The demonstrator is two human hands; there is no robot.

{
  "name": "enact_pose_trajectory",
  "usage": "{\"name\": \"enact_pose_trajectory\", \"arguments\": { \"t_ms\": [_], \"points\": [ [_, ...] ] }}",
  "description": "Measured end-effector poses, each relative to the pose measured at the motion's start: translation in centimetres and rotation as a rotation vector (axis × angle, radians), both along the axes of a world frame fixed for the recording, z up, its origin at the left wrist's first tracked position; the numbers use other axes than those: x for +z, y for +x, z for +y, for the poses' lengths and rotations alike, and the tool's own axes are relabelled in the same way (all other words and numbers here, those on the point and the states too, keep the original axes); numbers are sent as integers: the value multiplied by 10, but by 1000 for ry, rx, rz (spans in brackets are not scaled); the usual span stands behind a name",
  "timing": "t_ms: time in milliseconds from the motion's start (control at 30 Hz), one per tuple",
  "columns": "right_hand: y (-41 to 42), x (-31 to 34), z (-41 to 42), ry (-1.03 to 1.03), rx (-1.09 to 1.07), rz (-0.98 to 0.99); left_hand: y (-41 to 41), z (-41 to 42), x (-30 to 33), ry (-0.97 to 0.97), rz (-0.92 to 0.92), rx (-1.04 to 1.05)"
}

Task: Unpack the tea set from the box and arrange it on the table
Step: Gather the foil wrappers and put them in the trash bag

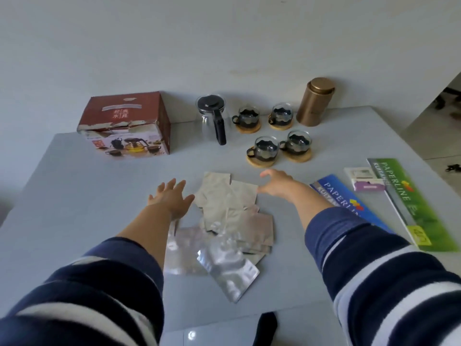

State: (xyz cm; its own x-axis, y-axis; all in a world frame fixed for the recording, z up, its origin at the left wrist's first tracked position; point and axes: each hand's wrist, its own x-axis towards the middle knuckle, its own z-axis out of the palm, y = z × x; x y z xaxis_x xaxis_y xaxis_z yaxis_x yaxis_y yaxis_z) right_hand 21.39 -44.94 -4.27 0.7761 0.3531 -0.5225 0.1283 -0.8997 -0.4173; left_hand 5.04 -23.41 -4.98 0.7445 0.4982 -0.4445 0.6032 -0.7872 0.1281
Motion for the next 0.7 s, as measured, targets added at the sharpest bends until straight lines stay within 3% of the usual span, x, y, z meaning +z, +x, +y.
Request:
{"name": "enact_pose_trajectory", "arguments": {
  "t_ms": [100, 233, 367, 600, 700],
  "points": [
    [-45, -19, 7, -131, 39, 35, -41, 5, -8, 26, 58, 143],
    [-90, -40, 20, -160, 22, -101, -88, 12, -42, 13, 179, 261],
    [-122, -49, 30, -117, -45, -156, -103, -21, -43, -9, 73, 374],
    [-159, -50, 55, 61, -92, -119, -94, -66, -40, -67, -110, 222],
    [-160, -48, 55, 88, -83, -131, -100, -67, -40, -92, -81, 130]
  ]
}}
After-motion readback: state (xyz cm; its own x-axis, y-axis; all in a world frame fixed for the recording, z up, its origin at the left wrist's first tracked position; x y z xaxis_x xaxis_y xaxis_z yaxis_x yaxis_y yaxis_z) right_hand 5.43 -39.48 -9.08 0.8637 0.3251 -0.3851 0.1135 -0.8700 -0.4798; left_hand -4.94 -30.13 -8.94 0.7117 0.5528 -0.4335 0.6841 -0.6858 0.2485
